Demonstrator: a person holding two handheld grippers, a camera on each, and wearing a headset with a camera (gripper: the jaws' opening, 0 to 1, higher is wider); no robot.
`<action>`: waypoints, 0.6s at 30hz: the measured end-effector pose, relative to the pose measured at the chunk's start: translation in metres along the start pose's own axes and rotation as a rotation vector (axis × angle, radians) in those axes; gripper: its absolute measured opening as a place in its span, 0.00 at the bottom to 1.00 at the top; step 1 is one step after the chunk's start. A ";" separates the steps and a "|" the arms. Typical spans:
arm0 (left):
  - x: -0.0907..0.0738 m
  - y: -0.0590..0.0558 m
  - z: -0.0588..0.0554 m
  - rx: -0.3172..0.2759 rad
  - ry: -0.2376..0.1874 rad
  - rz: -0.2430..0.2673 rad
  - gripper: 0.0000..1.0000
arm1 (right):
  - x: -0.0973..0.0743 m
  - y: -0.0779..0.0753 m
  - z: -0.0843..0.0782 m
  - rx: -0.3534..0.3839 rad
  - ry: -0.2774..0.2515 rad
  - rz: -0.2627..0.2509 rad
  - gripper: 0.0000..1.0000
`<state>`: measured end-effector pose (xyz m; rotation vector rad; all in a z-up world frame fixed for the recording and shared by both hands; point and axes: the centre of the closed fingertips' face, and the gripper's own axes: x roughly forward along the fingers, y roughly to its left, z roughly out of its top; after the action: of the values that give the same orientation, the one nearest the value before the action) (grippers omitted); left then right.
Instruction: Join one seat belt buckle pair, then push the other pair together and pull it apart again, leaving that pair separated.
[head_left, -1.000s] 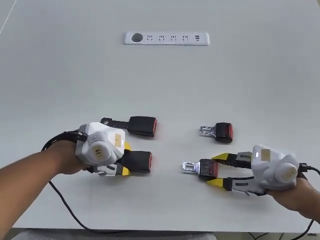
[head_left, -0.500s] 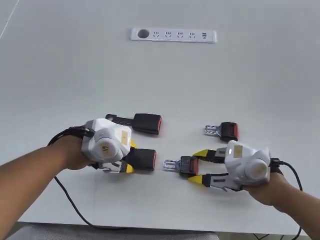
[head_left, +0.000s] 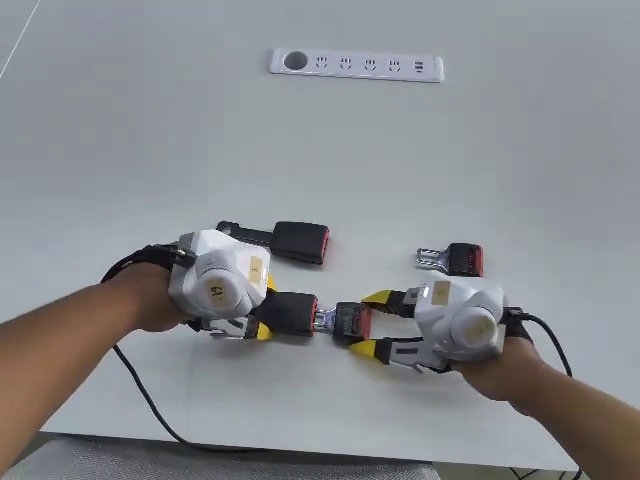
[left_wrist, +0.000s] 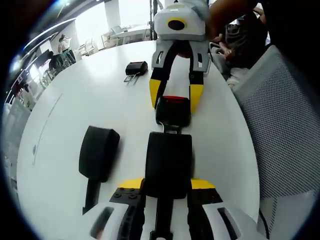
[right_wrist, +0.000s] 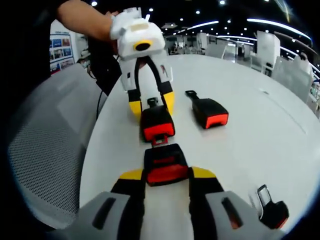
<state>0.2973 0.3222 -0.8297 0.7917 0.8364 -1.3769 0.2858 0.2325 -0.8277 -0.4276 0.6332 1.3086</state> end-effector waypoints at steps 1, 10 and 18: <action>0.000 0.000 0.000 -0.003 -0.003 0.001 0.33 | -0.001 0.000 0.000 0.013 -0.002 0.006 0.33; 0.002 0.000 0.002 0.035 -0.002 -0.012 0.33 | 0.003 0.001 0.003 0.041 0.007 0.019 0.32; 0.003 0.000 0.003 0.048 0.009 -0.017 0.33 | 0.011 0.000 0.011 0.112 0.009 -0.028 0.32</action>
<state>0.2976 0.3187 -0.8306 0.8304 0.8215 -1.4142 0.2898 0.2478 -0.8265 -0.3499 0.7018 1.2384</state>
